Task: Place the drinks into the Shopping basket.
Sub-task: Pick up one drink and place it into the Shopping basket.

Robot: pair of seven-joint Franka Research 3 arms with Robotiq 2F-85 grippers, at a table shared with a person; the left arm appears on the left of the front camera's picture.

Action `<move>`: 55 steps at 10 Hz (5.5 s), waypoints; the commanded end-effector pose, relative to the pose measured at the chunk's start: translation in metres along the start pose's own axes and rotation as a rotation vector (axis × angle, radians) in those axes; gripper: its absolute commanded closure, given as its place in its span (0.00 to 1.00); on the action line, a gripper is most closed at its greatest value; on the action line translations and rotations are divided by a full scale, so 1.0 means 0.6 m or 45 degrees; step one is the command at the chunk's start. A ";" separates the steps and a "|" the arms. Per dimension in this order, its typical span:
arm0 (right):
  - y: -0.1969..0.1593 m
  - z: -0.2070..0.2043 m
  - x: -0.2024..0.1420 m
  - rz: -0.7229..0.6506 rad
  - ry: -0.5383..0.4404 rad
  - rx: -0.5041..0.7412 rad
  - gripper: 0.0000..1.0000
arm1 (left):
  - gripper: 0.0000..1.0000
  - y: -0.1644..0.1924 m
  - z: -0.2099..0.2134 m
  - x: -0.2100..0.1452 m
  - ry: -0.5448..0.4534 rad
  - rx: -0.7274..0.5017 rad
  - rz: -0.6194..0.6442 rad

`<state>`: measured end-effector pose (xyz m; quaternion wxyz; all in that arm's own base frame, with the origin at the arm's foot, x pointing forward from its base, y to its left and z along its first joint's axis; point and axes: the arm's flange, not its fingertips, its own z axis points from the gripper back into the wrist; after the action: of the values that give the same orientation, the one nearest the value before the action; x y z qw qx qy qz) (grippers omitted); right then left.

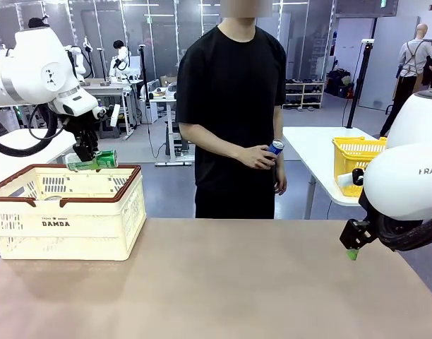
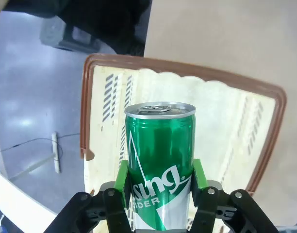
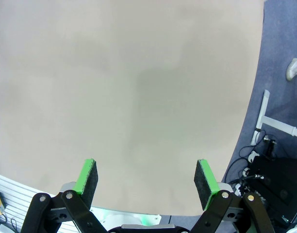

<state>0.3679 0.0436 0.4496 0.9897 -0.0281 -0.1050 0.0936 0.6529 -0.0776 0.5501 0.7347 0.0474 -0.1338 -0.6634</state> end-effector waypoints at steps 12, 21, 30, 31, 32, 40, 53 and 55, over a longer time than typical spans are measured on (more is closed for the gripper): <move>-0.001 0.002 0.000 0.006 -0.002 -0.003 0.00 | 0.42 0.027 -0.062 -0.030 0.024 -0.053 -0.070; -0.001 0.002 0.000 0.006 -0.002 -0.003 0.00 | 0.42 -0.002 -0.174 -0.048 -0.063 -0.140 -0.113; -0.001 0.002 0.000 0.006 -0.002 -0.003 0.00 | 0.42 0.019 -0.286 -0.090 -0.055 -0.265 -0.165; -0.001 0.002 0.000 0.006 -0.002 -0.003 0.00 | 0.42 0.022 -0.299 -0.089 -0.044 -0.285 -0.155; -0.001 0.002 0.000 0.006 -0.002 -0.003 0.00 | 0.42 0.022 -0.310 -0.087 -0.039 -0.301 -0.154; -0.001 0.002 0.000 0.006 -0.002 -0.003 0.00 | 0.42 0.020 -0.353 -0.077 -0.020 -0.367 -0.145; -0.001 0.002 0.000 0.006 -0.002 -0.003 0.00 | 0.27 0.028 -0.372 -0.088 0.016 -0.413 -0.103; -0.001 0.002 0.000 0.006 -0.002 -0.003 0.00 | 0.09 0.033 -0.363 -0.086 0.007 -0.396 -0.094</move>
<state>0.3679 0.0436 0.4497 0.9896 -0.0281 -0.1051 0.0936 0.7181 -0.0470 0.3349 0.7026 -0.0615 -0.0330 -0.7081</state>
